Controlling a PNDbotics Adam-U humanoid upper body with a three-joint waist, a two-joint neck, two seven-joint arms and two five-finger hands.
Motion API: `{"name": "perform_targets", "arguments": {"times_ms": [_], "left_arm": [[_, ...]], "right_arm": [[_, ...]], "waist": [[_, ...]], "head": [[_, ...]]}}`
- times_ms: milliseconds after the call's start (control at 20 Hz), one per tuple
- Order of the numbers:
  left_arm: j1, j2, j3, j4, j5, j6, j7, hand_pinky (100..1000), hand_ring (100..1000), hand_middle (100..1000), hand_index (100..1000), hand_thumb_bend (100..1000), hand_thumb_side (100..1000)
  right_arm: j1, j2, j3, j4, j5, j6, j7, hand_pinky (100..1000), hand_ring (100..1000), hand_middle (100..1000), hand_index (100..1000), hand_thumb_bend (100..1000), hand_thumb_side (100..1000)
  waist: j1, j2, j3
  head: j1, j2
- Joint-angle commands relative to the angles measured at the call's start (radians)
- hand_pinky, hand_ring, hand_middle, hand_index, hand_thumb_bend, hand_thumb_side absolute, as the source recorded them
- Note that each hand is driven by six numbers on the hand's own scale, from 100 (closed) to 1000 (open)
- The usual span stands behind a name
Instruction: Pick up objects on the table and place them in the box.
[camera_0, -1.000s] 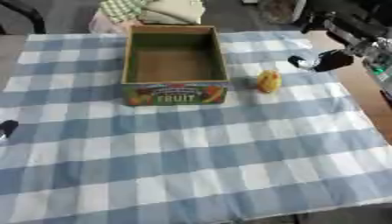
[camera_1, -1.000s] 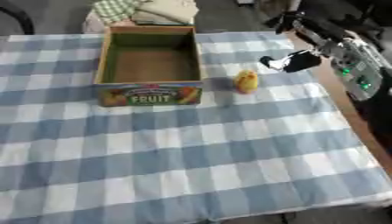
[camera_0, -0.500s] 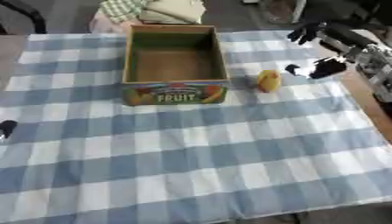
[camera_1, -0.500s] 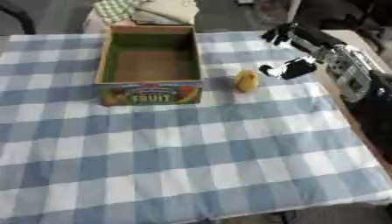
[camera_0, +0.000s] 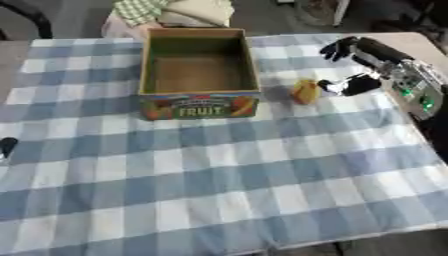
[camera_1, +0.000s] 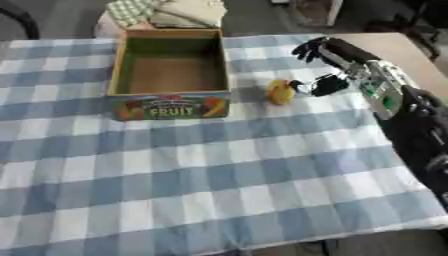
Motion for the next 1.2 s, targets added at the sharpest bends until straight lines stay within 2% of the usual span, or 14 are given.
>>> {"name": "perform_targets", "arguments": {"times_ms": [50, 900, 950, 1200], "left_arm": [[-0.006, 0.013, 0.004, -0.01, 0.004, -0.001, -0.002, 752, 558, 499, 629, 552, 172], [-0.006, 0.009, 0.002, -0.009, 0.006, -0.003, -0.005, 752, 558, 498, 629, 547, 171], [-0.006, 0.008, 0.002, -0.009, 0.006, -0.003, -0.005, 752, 558, 498, 629, 547, 171], [-0.005, 0.008, 0.002, -0.009, 0.006, -0.004, -0.006, 752, 558, 497, 629, 546, 172]], "right_arm": [[-0.025, -0.017, -0.005, 0.01, 0.016, -0.003, -0.001, 768, 712, 695, 858, 351, 392], [-0.037, 0.023, 0.011, 0.06, 0.07, -0.033, 0.046, 769, 718, 697, 858, 351, 422], [-0.037, 0.026, 0.012, 0.062, 0.073, -0.034, 0.05, 769, 718, 696, 857, 371, 417], [-0.034, 0.031, 0.013, 0.065, 0.086, -0.037, 0.052, 766, 713, 671, 842, 349, 413]], "waist": [[0.002, -0.018, 0.001], [0.006, -0.017, 0.007], [0.006, -0.017, 0.007], [0.008, -0.017, 0.009]], "head": [[-0.005, 0.009], [-0.009, 0.016], [-0.008, 0.017], [-0.009, 0.017]]}}
